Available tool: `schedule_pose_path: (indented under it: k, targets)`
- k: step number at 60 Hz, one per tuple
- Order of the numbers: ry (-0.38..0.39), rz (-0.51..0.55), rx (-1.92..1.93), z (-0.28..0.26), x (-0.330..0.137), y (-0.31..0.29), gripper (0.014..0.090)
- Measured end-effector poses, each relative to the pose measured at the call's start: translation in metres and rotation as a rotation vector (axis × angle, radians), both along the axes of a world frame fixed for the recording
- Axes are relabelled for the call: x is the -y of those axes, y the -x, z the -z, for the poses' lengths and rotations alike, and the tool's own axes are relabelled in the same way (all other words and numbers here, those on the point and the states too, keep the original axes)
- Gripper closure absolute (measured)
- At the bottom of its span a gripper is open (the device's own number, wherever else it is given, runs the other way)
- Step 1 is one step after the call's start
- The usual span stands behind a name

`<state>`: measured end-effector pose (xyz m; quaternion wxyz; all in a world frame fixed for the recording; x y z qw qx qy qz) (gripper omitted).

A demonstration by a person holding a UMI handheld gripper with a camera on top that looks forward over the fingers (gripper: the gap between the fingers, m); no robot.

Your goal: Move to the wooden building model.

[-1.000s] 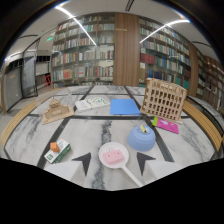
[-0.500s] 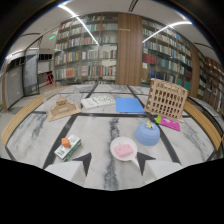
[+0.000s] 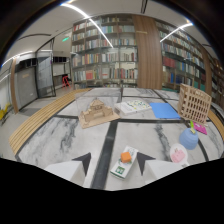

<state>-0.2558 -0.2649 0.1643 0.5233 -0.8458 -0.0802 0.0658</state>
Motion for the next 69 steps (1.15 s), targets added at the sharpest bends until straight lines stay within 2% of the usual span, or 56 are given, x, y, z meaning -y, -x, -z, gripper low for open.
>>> schedule_pose_path:
  k: [7, 15, 24, 33, 49, 69]
  targets:
    - [-0.011, -0.01, -0.01, 0.004, -0.039, 0.048, 0.0181]
    - [-0.036, -0.008, -0.003, 0.011, -0.106, 0.097, 0.0183]
    - [-0.026, 0.003, 0.013, 0.029, -0.177, 0.137, 0.0185]
    - [-0.017, 0.003, 0.058, 0.045, -0.226, 0.16, 0.0186]
    - [0.035, 0.021, 0.04, 0.069, -0.25, 0.17, 0.0187]
    - [0.026, 0.022, 0.039, 0.066, -0.255, 0.173, 0.0185]
